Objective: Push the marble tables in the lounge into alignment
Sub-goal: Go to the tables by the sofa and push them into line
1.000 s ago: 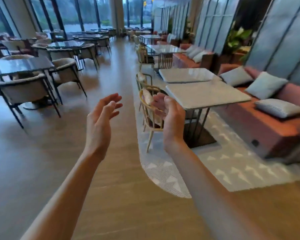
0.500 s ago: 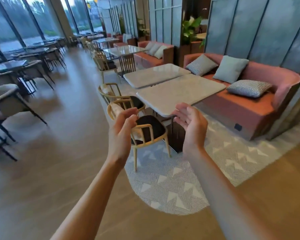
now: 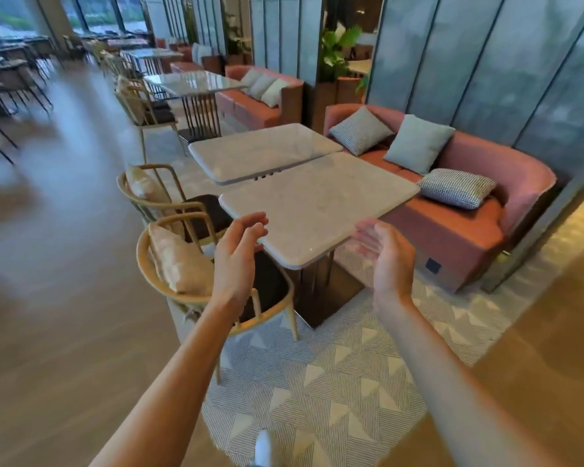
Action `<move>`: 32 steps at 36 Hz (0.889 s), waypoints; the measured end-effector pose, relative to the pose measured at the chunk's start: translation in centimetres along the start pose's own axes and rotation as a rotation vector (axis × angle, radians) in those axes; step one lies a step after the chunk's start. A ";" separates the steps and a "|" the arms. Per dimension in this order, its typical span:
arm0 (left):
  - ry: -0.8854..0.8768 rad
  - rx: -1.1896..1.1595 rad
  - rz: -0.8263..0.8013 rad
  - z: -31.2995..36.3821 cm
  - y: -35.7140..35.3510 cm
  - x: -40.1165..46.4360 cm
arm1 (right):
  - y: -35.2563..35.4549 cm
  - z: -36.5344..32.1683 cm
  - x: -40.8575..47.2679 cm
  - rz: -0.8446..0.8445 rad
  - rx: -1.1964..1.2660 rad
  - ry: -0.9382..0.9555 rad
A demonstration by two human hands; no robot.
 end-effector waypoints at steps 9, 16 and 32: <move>0.254 0.047 -0.113 -16.0 -4.7 18.1 | -2.1 12.1 18.1 -0.084 -0.423 -0.079; 0.509 0.316 -0.294 -27.9 -6.6 27.5 | -3.2 25.1 30.4 -0.539 -1.059 -0.369; 0.778 1.055 -0.744 -39.7 -12.7 32.8 | -1.9 37.5 39.3 -1.181 -1.651 -0.692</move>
Point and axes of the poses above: each hand's wrist, its own x-axis towards the middle knuckle, its own y-axis out of the back of the hand, z = x × y, the point moved 3 cm from there along x, towards the middle knuckle, and after that the axes turned 11 degrees about -z, right-handed, at the moved point
